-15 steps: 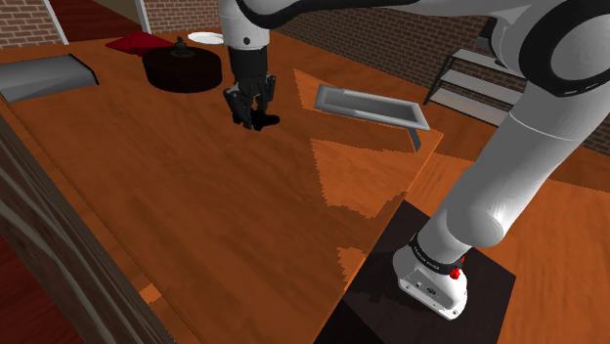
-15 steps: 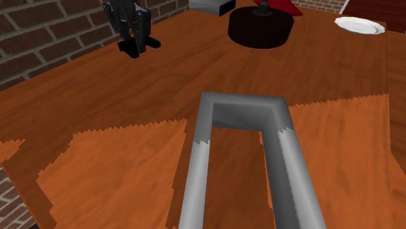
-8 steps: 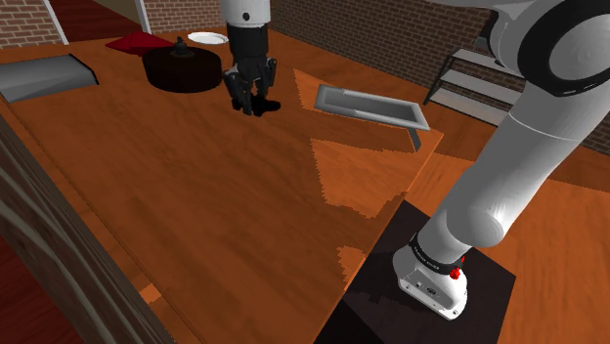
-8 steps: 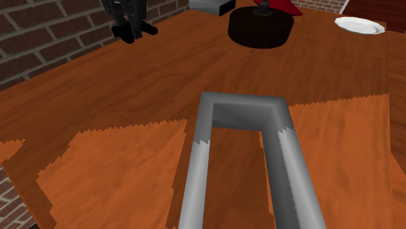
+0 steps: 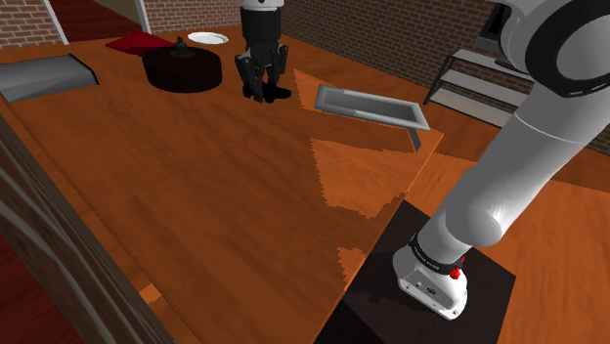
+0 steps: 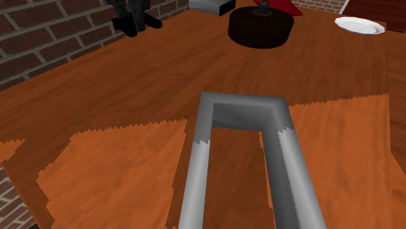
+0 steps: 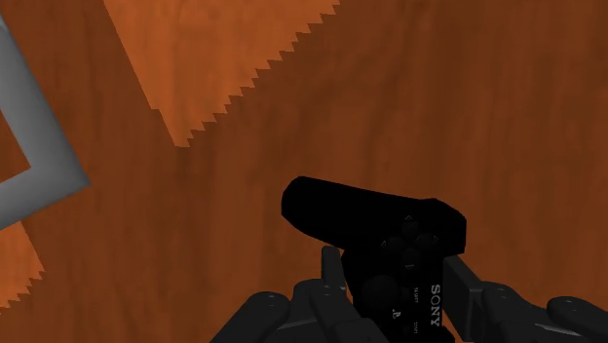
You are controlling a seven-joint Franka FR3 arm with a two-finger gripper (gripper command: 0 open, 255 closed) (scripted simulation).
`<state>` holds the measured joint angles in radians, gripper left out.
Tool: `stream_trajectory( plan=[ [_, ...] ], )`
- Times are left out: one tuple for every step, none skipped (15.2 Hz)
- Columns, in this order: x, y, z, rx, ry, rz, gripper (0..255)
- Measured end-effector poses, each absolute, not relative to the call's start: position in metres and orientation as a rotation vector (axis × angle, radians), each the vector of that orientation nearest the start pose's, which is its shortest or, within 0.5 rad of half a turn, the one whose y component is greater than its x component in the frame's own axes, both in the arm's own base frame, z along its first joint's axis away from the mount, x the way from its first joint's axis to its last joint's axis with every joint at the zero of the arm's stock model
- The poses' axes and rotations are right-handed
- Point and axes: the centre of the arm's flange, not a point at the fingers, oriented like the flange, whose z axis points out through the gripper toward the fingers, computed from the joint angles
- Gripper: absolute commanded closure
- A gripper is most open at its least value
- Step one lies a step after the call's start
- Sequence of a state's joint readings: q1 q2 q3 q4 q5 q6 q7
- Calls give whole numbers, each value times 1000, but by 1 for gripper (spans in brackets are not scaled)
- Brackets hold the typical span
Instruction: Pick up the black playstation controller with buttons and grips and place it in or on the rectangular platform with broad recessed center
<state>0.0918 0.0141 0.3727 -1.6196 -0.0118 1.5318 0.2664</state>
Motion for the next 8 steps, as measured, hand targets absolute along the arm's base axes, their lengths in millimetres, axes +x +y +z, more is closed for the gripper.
stream_trajectory(
  plan=[
    [490, 233, 592, -3165, -315, 147, 255],
    [487, 219, 593, -3165, -314, 146, 255],
    [486, 210, 593, -3165, -315, 146, 255],
    [480, 197, 593, -3165, -314, 147, 255],
    [480, 184, 592, -3165, -315, 146, 255],
    [475, 170, 590, -3165, -314, 146, 255],
    [473, 157, 590, -3165, -314, 146, 255],
    [471, 143, 588, -3165, -314, 146, 255]
  ],
)
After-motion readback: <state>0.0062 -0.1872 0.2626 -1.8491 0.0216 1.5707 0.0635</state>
